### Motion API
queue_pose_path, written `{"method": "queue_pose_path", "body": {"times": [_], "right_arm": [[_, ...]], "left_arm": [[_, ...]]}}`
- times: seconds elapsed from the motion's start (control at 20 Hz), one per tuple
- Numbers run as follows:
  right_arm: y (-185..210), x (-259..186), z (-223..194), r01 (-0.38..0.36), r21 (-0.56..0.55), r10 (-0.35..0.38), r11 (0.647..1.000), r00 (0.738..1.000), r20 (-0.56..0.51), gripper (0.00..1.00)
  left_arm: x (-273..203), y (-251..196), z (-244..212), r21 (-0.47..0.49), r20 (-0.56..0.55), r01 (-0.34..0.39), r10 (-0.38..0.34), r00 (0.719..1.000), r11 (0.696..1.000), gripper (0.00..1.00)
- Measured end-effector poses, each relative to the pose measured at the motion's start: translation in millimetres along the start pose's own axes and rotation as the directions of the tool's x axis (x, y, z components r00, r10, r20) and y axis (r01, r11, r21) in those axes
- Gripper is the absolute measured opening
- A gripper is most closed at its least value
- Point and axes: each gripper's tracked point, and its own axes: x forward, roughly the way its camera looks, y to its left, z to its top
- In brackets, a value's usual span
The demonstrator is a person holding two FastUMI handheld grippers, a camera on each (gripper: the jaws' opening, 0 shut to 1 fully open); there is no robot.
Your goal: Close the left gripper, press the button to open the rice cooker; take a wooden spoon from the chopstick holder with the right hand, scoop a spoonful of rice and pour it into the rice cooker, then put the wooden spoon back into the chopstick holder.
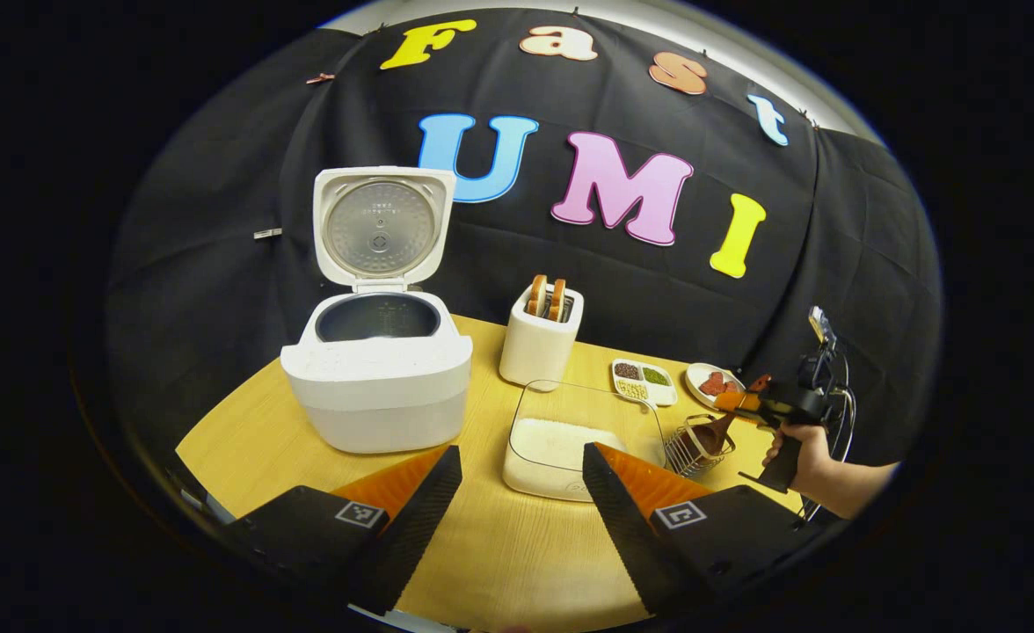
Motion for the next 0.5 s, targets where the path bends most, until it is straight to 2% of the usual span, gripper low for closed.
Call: {"method": "queue_pose_path", "body": {"times": [0.1,0.25,0.35,0.5], "right_arm": [[5,2,0,-0.018,0.011,0.018,1.000,1.000,0.002,0.20],[2,-10,-3,0.003,-0.008,-0.003,1.000,1.000,0.008,0.44],[-3,-23,-9,0.022,-0.034,-0.022,0.999,1.000,0.012,0.98],[-18,-48,-14,0.072,-0.066,-0.070,0.995,0.997,0.032,0.99]], "left_arm": [[-1,5,3,-0.012,0.011,-0.020,0.020,1.000,1.000,0.96],[-2,22,17,-0.031,0.043,-0.054,0.055,0.998,0.998,0.96],[-4,37,36,-0.037,0.079,-0.089,0.092,0.993,0.995,0.96],[-7,62,69,-0.050,0.139,-0.131,0.137,0.981,0.990,0.95]]}}
